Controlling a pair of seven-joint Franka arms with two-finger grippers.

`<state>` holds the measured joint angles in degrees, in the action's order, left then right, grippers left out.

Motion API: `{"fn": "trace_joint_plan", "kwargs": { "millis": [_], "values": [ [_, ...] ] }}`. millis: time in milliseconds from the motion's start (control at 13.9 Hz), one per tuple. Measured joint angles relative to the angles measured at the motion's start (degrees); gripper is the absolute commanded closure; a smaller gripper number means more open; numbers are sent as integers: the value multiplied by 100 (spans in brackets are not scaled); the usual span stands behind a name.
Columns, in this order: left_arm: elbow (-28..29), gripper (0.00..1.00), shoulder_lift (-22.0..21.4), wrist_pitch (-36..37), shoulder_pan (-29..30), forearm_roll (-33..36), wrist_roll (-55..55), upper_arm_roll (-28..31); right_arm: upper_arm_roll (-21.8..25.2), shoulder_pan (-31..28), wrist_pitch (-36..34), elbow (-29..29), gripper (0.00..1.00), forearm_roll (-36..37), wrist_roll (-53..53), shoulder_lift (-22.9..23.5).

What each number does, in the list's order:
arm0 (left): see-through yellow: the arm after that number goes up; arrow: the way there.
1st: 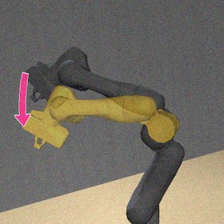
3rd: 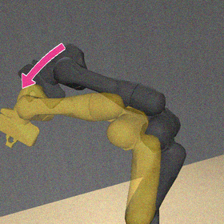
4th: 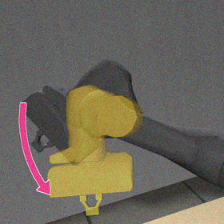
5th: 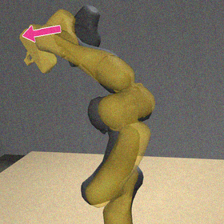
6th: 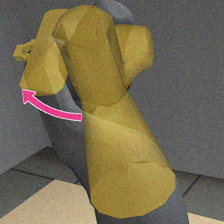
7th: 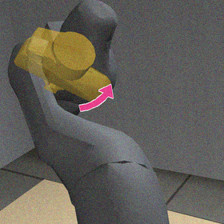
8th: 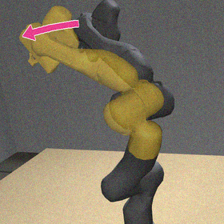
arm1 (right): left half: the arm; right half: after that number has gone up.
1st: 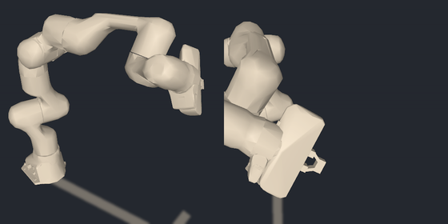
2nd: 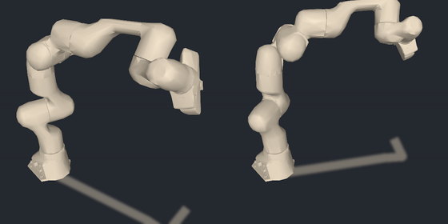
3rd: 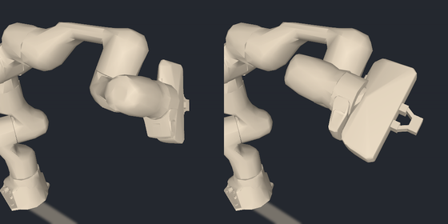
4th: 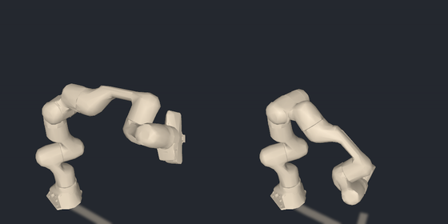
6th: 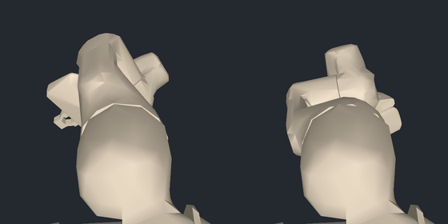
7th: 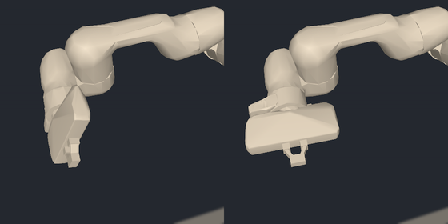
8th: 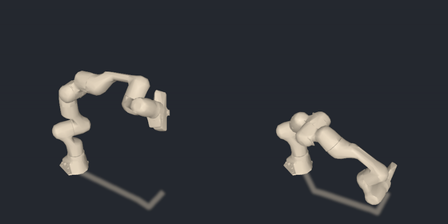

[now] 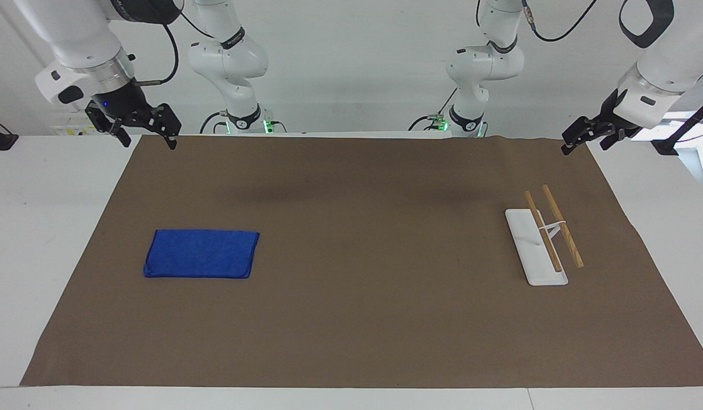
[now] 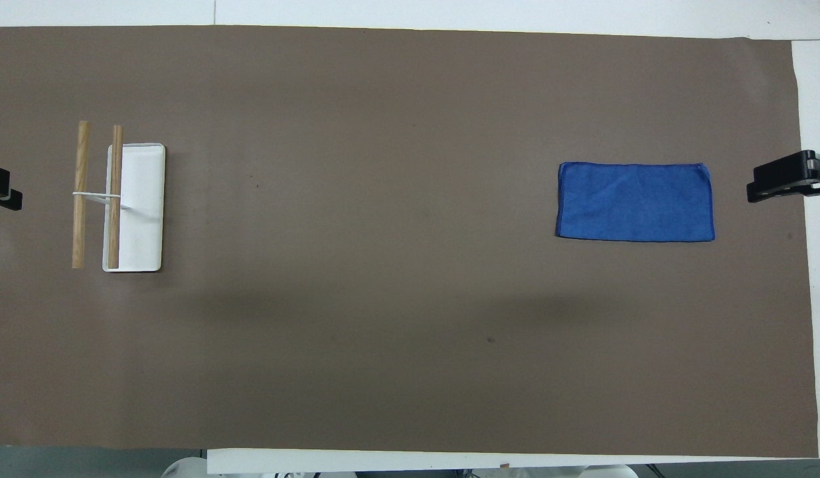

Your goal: Right arm passes towel to left arm to hang

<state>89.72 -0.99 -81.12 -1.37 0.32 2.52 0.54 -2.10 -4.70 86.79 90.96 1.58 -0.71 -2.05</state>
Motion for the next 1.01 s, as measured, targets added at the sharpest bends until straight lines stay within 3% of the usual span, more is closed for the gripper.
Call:
{"fn": "trace_joint_plan", "kwargs": {
  "millis": [287, 647, 1006],
  "values": [
    [0, 0, 0, 0, 0, 0, 0, 0, -3, -1, 1233, 605, 0, -40, 11, 597],
    [0, 0, 0, 0, 0, 0, 0, 0, -13, 4, 3661, 2274, 1, -124, 108, 1286],
    [0, 0, 0, 0, 0, 0, 0, 0, 22, -103, 4185, 2654, 6, -124, 517, 1592]
  ]
}}
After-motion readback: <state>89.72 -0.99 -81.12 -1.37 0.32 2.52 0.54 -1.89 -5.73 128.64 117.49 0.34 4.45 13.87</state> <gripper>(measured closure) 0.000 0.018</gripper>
